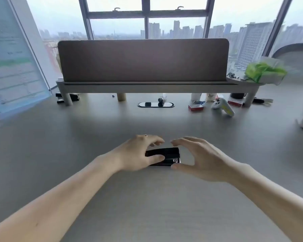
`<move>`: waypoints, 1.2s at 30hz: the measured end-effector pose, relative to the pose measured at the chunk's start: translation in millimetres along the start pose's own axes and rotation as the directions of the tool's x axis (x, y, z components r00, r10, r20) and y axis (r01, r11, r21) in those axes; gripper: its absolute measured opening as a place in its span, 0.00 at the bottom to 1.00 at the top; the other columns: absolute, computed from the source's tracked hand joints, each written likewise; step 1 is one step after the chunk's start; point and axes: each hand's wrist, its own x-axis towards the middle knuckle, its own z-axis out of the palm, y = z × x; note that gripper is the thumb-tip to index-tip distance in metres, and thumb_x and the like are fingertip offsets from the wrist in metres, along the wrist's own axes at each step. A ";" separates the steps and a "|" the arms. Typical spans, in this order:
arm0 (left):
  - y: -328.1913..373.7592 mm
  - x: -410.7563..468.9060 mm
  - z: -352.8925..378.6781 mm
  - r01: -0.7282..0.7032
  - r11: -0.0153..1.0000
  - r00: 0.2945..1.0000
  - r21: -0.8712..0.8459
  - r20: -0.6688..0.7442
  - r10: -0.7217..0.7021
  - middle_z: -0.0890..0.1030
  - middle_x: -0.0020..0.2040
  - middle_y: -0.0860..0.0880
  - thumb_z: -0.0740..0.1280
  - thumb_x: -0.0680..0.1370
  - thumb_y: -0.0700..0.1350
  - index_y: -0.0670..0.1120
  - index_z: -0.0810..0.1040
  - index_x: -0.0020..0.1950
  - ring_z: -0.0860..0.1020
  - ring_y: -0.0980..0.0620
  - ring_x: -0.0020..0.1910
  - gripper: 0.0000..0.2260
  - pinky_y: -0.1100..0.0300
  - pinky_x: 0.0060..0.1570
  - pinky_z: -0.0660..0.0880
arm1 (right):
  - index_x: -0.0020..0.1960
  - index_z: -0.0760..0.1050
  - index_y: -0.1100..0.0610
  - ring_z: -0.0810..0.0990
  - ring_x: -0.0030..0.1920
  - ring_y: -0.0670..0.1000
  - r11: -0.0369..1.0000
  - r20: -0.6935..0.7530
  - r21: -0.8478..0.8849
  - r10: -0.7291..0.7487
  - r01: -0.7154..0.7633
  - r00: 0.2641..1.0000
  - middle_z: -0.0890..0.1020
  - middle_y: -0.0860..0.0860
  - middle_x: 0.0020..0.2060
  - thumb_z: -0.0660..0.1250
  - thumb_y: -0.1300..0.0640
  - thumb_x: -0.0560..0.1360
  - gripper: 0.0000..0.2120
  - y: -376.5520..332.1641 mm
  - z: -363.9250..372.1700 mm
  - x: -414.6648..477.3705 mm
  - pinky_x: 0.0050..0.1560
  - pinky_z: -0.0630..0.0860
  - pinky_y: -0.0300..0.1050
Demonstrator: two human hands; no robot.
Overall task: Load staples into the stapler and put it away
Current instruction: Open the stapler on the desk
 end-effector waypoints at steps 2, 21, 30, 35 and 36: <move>2.2 -2.1 7.7 -0.012 0.999 1.000 -0.053 -0.020 0.010 0.84 0.61 0.57 0.72 0.80 0.52 0.55 0.79 0.67 0.81 0.58 0.57 0.16 0.63 0.56 0.75 | 0.74 0.73 0.48 0.80 0.64 0.48 0.998 -0.010 0.060 -0.003 0.003 1.000 0.81 0.43 0.66 0.71 0.37 0.74 0.31 0.4 7.8 -4.5 0.63 0.78 0.49; 25.6 2.5 55.8 -0.111 0.982 0.948 -0.150 -0.313 0.059 0.86 0.51 0.57 0.75 0.77 0.53 0.53 0.81 0.57 0.83 0.57 0.52 0.11 0.55 0.54 0.79 | 0.68 0.72 0.48 0.86 0.46 0.45 0.883 -0.136 0.459 0.175 -0.095 0.975 0.88 0.44 0.48 0.77 0.54 0.76 0.24 13.6 53.5 -19.1 0.51 0.80 0.41; -19.3 -41.9 25.6 -0.194 0.831 0.785 -0.521 -0.591 -0.187 0.87 0.53 0.48 0.68 0.80 0.54 0.52 0.77 0.59 0.85 0.42 0.53 0.10 0.46 0.60 0.80 | 0.60 0.80 0.49 0.86 0.46 0.45 0.912 -0.168 0.397 0.180 -0.101 0.969 0.87 0.43 0.46 0.78 0.52 0.75 0.15 15.5 56.6 -19.6 0.51 0.79 0.36; -49.3 -66.3 5.8 -0.095 0.810 0.836 -0.579 -0.488 -0.251 0.88 0.51 0.51 0.71 0.81 0.43 0.51 0.82 0.57 0.86 0.57 0.51 0.05 0.60 0.57 0.83 | 0.56 0.84 0.49 0.84 0.46 0.45 0.937 -0.188 0.342 0.138 -0.067 0.972 0.86 0.43 0.44 0.77 0.52 0.76 0.09 16.6 57.6 -19.9 0.52 0.77 0.37; -54.9 -70.2 2.5 -0.048 0.834 0.853 -0.550 -0.457 -0.253 0.88 0.50 0.50 0.71 0.80 0.40 0.51 0.84 0.54 0.85 0.57 0.49 0.07 0.65 0.56 0.82 | 0.56 0.84 0.49 0.84 0.46 0.45 0.940 -0.193 0.336 0.133 -0.062 0.972 0.86 0.43 0.44 0.77 0.52 0.76 0.09 16.3 57.3 -19.9 0.52 0.76 0.37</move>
